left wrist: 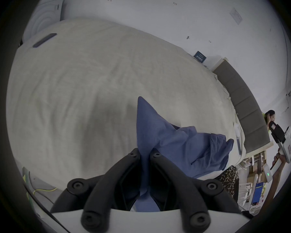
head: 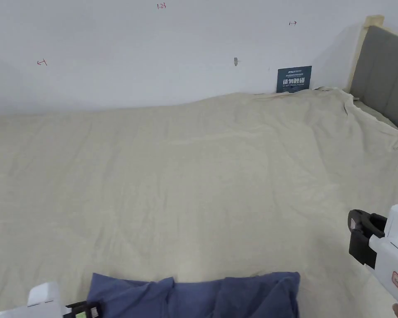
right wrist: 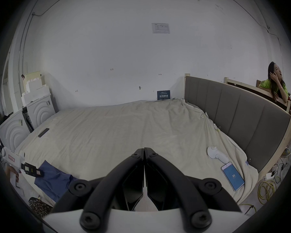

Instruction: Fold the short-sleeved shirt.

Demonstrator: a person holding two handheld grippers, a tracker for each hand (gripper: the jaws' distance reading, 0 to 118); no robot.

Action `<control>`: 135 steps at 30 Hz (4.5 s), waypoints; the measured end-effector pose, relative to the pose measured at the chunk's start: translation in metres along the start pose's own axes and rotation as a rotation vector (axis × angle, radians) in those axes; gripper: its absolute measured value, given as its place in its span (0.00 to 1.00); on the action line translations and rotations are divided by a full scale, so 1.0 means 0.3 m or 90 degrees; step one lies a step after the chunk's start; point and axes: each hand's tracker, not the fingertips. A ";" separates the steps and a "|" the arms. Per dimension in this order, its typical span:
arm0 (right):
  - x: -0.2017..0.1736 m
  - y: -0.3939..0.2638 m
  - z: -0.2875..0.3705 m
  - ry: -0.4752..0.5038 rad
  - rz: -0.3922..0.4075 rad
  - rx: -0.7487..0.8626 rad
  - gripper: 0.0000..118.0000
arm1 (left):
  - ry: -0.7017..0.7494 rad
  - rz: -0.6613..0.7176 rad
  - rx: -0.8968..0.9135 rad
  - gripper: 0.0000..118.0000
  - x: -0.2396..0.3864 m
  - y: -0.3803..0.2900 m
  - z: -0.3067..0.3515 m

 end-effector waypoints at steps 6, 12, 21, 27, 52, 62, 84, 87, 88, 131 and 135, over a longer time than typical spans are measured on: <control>-0.019 0.005 -0.003 0.013 0.002 0.004 0.00 | 0.017 0.000 0.010 0.05 -0.015 0.038 0.088; -0.027 -0.002 0.002 0.019 -0.001 0.005 0.00 | -0.095 -0.019 -0.013 0.05 0.252 0.050 0.102; 0.014 -0.005 0.036 0.009 -0.011 0.013 0.00 | -0.202 -0.098 -0.101 0.06 0.654 0.019 -0.170; 0.058 -0.020 0.055 0.000 -0.029 0.009 0.00 | -0.200 -0.155 -0.178 0.06 0.894 -0.089 -0.392; 0.111 -0.027 0.097 -0.025 -0.030 0.010 0.00 | -0.214 -0.186 0.083 0.94 0.862 -0.044 -0.190; 0.090 -0.037 0.098 -0.015 -0.030 0.000 0.00 | -0.083 -0.266 0.161 0.00 0.757 -0.202 -0.243; 0.240 -0.097 0.133 -0.069 -0.045 -0.033 0.00 | -0.048 -0.373 0.131 0.00 1.046 -0.523 -0.567; 0.258 -0.099 0.143 -0.079 -0.048 -0.033 0.00 | -0.056 -0.372 0.137 0.00 1.086 -0.537 -0.568; 0.262 -0.098 0.145 -0.081 -0.049 -0.033 0.00 | -0.060 -0.376 0.135 0.00 1.094 -0.542 -0.575; -0.136 0.129 0.082 0.008 0.032 0.177 0.00 | 0.096 -0.221 0.583 0.00 0.556 0.057 0.240; -0.158 0.114 0.059 0.013 0.036 0.178 0.00 | 0.102 -0.189 0.586 0.00 0.504 0.044 0.264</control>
